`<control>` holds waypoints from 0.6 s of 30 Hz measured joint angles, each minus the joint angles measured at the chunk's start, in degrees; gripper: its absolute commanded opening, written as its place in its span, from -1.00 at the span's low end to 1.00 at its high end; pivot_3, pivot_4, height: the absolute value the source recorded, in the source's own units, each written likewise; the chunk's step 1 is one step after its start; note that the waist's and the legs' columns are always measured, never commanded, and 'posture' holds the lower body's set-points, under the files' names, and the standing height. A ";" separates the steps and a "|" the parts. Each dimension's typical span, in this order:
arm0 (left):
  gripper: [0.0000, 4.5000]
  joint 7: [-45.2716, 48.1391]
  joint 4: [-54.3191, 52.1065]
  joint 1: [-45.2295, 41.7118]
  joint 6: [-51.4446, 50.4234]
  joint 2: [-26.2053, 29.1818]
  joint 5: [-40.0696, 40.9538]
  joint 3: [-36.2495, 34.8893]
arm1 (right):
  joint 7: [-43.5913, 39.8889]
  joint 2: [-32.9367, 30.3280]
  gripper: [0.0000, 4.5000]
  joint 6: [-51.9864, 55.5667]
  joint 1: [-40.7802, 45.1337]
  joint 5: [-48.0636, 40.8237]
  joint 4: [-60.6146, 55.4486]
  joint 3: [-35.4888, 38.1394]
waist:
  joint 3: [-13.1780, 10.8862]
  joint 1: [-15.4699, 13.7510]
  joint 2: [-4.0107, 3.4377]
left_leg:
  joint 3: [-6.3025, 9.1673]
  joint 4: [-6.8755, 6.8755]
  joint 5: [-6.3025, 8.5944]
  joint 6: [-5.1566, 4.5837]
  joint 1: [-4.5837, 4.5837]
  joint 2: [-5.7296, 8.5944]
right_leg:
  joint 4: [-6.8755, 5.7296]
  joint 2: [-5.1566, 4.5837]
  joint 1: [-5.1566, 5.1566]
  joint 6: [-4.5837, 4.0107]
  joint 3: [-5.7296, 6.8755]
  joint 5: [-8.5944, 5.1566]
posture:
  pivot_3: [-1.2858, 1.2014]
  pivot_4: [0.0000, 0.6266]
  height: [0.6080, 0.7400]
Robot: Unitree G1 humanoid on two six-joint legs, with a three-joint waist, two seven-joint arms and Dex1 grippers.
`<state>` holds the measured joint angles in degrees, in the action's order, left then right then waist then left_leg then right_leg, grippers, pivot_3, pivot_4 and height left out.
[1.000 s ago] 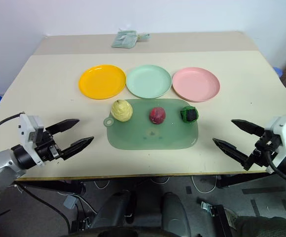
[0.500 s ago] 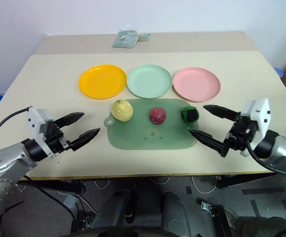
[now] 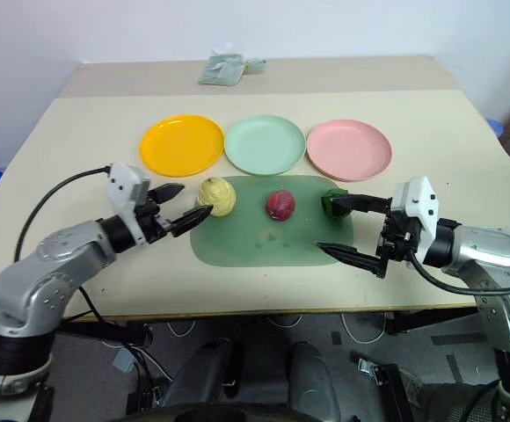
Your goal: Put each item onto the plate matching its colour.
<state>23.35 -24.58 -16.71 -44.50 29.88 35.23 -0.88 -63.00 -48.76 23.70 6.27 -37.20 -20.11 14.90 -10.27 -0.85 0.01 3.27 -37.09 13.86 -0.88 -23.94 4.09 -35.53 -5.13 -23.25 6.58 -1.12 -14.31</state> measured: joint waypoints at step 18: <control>1.00 -4.41 7.24 -5.88 -0.72 -7.63 -8.69 3.80 | -0.97 0.57 0.98 -2.78 0.09 1.54 1.55 -1.01 | 0.00 -0.02 0.00 | 0.03 -0.04 -0.02 0.04 0.00 0.03 | -0.20 -0.01 -0.07 0.12 -0.01 0.07 | 0.03 -0.52 1.00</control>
<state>18.94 -17.34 -22.59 -45.22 22.25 26.53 2.93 -63.97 -48.20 20.92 6.36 -35.66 -18.56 13.89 -10.27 -0.87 0.02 3.30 -37.13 13.84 -0.85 -23.94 4.12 -35.73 -5.14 -23.32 6.70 -1.13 -14.23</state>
